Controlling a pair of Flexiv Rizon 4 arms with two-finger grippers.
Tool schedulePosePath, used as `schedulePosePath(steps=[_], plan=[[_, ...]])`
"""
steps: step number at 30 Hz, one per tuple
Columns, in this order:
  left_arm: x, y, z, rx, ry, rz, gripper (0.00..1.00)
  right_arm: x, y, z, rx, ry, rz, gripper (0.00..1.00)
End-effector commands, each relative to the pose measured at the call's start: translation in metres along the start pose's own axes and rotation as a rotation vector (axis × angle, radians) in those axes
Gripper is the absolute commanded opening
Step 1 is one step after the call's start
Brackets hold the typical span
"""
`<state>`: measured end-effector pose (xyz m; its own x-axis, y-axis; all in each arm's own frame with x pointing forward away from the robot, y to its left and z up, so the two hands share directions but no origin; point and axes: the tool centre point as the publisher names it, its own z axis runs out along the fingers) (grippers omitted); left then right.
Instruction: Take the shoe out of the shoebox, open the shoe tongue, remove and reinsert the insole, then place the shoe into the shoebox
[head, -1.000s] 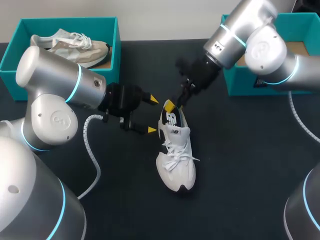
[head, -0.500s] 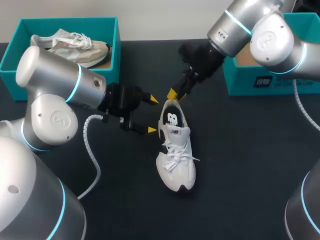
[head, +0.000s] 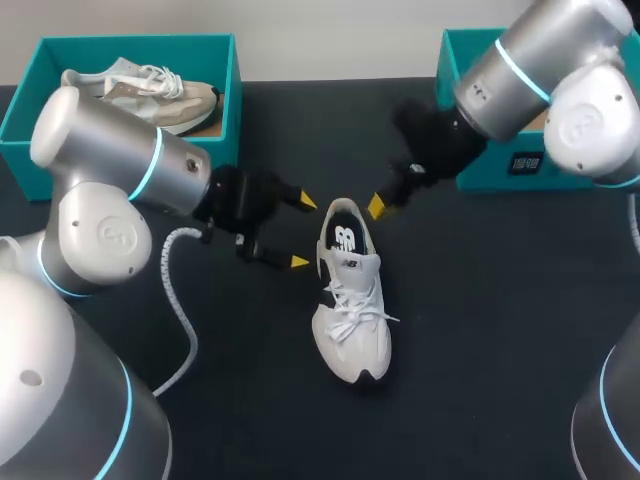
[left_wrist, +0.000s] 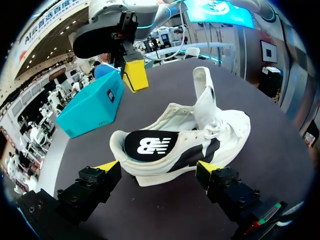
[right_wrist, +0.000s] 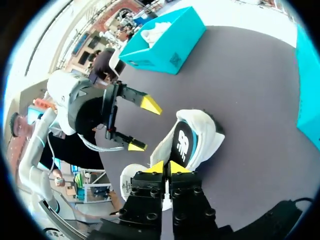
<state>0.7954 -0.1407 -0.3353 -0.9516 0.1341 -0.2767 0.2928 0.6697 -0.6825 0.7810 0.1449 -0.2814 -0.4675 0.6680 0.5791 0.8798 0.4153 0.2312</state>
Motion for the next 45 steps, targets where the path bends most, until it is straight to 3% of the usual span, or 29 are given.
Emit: schedulePosePath(steps=[1,2,4,14,16,19,22,28,31,45], plan=[[-0.004,0.003,-0.046,-0.003,0.014,0.007,1.00,0.007,-0.006,0.005,-0.067,-0.141,0.025,0.00],[-0.007,0.004,-0.054,-0.038,-0.002,0.028,1.00,0.007,-0.006,0.005,-0.067,-0.141,0.025,0.00],[-0.012,0.006,-0.066,-0.027,0.003,0.040,1.00,0.007,-0.006,0.005,-0.067,-0.141,0.025,0.00],[-0.040,0.008,-0.123,-0.121,-0.007,0.153,1.00,0.007,-0.006,0.005,-0.067,-0.141,0.025,0.00],[-0.043,0.006,-0.127,-0.112,-0.031,0.145,1.00,0.007,-0.006,0.005,-0.067,-0.141,0.025,0.00],[-0.049,0.008,-0.132,-0.121,-0.060,0.137,1.00,0.004,-0.003,0.015,-0.034,-0.327,0.133,0.00],[-0.049,0.009,-0.133,-0.121,-0.066,0.138,1.00,0.002,0.000,0.022,-0.051,-0.502,0.223,0.00],[-0.049,0.009,-0.133,-0.121,-0.066,0.138,1.00,0.006,0.018,0.030,-0.067,-0.714,0.321,0.00],[-0.049,0.009,-0.133,-0.121,-0.066,0.138,1.00,0.010,0.025,0.031,-0.076,-0.735,0.316,0.00],[-0.049,0.009,-0.133,-0.121,-0.066,0.138,1.00,0.010,0.025,0.031,-0.076,-0.735,0.316,0.00]])
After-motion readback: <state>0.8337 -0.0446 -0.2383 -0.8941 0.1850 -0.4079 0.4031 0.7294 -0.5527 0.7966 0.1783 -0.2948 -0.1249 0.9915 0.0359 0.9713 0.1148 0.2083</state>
